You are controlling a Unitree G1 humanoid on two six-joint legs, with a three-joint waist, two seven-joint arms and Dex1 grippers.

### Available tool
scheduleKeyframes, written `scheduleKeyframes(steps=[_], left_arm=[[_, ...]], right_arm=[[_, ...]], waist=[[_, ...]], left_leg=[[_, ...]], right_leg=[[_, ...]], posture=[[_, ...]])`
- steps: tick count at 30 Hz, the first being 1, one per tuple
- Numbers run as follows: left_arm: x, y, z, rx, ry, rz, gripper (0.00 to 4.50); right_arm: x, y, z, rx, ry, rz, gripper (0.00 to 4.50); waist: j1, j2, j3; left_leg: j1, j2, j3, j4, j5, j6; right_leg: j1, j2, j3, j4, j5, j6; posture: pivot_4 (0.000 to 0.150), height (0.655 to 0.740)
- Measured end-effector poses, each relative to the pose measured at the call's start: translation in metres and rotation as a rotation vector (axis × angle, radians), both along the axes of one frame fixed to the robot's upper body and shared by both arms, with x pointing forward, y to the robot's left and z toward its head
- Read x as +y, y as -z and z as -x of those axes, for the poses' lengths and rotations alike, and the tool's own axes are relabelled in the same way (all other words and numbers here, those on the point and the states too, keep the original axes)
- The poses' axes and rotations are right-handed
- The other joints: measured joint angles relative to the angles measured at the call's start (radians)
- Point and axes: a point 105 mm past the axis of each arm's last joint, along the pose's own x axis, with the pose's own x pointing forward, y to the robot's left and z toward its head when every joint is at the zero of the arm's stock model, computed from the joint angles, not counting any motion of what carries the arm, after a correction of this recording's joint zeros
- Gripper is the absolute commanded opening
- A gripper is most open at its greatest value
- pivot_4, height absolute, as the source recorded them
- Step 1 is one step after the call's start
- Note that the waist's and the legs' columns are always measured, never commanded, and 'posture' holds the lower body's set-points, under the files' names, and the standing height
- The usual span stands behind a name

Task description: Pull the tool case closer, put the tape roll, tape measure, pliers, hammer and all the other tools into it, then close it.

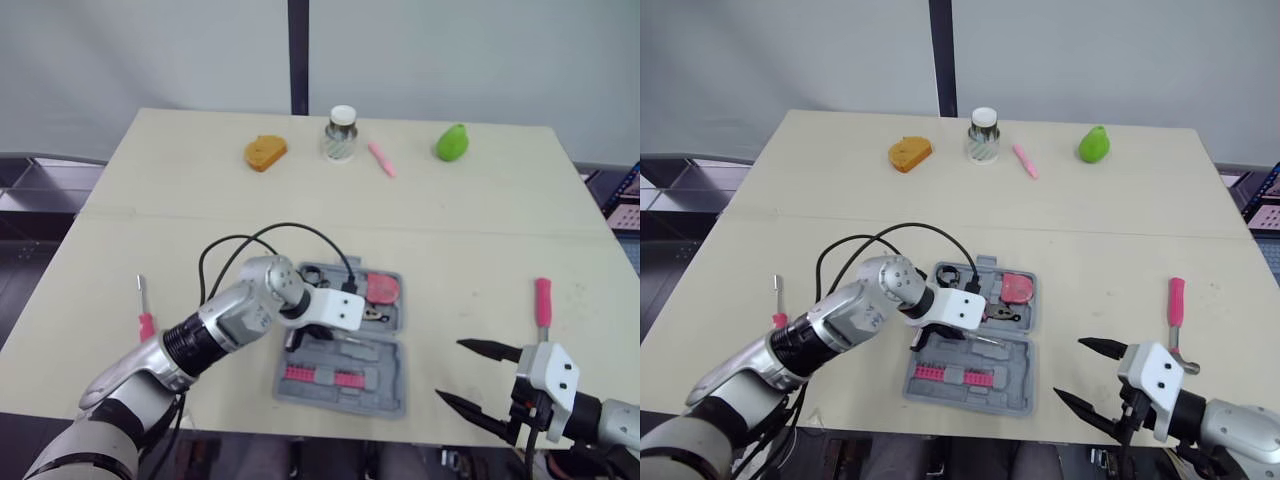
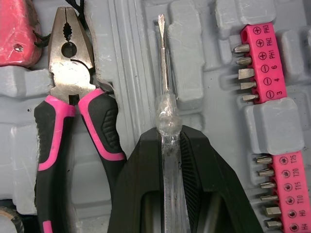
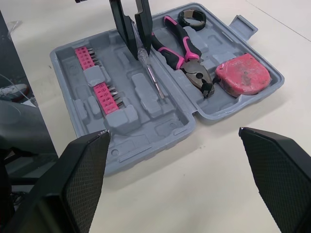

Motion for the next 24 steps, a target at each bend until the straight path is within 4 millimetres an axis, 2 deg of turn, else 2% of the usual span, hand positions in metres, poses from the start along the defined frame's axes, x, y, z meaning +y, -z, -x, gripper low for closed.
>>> scheduleKeyframes(steps=[24], left_arm=[[-0.0029,0.0006,-0.0001,-0.002,-0.010,0.001,0.02]], right_arm=[[-0.0001,-0.0001,-0.0009,0.002,0.003,-0.001,4.50]], waist=[[0.000,0.000,0.000]], left_leg=[[0.000,0.000,-0.001,0.000,0.000,0.000]], right_leg=[[0.000,0.000,0.000,0.001,0.000,0.000]], posture=[[0.150,0.6950]])
